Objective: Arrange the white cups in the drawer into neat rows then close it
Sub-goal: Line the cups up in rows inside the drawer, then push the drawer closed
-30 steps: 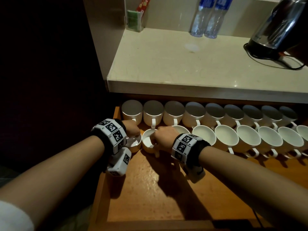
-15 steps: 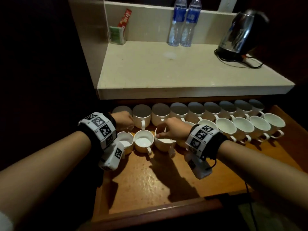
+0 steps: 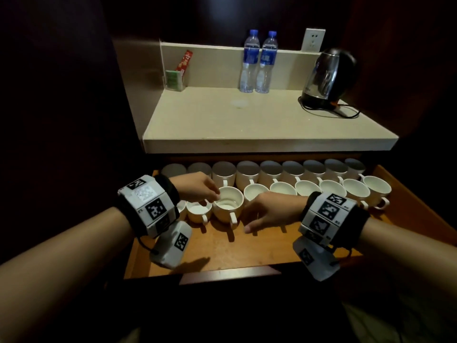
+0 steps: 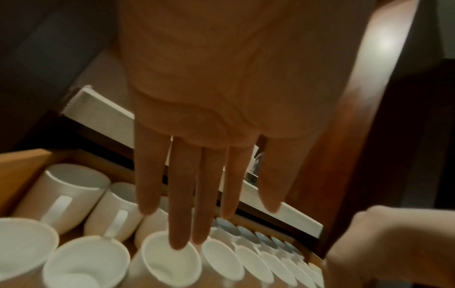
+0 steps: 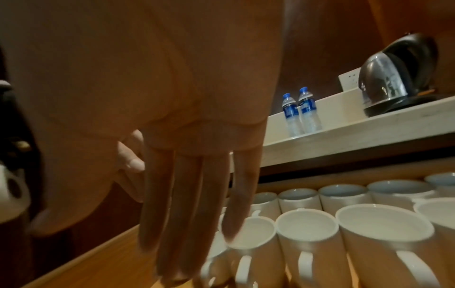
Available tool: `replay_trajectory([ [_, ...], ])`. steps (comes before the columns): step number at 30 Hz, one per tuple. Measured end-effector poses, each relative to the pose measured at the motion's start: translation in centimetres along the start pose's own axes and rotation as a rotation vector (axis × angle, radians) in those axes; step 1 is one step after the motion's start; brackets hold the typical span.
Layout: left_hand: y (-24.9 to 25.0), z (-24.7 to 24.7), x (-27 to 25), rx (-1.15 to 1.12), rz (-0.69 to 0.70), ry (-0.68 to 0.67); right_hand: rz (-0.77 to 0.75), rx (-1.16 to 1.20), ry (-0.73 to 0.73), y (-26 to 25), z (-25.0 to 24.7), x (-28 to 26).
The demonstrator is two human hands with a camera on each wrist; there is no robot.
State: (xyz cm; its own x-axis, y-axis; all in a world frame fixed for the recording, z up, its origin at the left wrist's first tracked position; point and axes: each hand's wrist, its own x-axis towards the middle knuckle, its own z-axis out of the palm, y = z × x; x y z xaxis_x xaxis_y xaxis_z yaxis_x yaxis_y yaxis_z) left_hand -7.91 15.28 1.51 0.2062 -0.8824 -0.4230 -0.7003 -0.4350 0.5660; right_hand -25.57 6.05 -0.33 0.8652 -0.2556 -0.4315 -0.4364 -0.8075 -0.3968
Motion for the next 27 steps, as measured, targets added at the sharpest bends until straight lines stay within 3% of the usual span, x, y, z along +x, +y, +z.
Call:
replay_trajectory([
  [6,2.4,4.7,-2.8,0.101,-0.029,-0.156,-0.036,0.011,-0.234,-0.7,2.4,-3.7],
  [13,3.4,8.7,-4.0,0.202,-0.099,-0.415,-0.087,-0.040,-0.109,0.4,4.3,-4.5],
  [20,3.0,10.5,-3.1,0.275,0.002,-0.300,-0.185,-0.099,0.030,1.4,4.8,-4.3],
  [27,2.3,9.5,-0.7,0.256,0.041,-0.237,-0.118,-0.119,0.140,2.9,4.4,-3.2],
])
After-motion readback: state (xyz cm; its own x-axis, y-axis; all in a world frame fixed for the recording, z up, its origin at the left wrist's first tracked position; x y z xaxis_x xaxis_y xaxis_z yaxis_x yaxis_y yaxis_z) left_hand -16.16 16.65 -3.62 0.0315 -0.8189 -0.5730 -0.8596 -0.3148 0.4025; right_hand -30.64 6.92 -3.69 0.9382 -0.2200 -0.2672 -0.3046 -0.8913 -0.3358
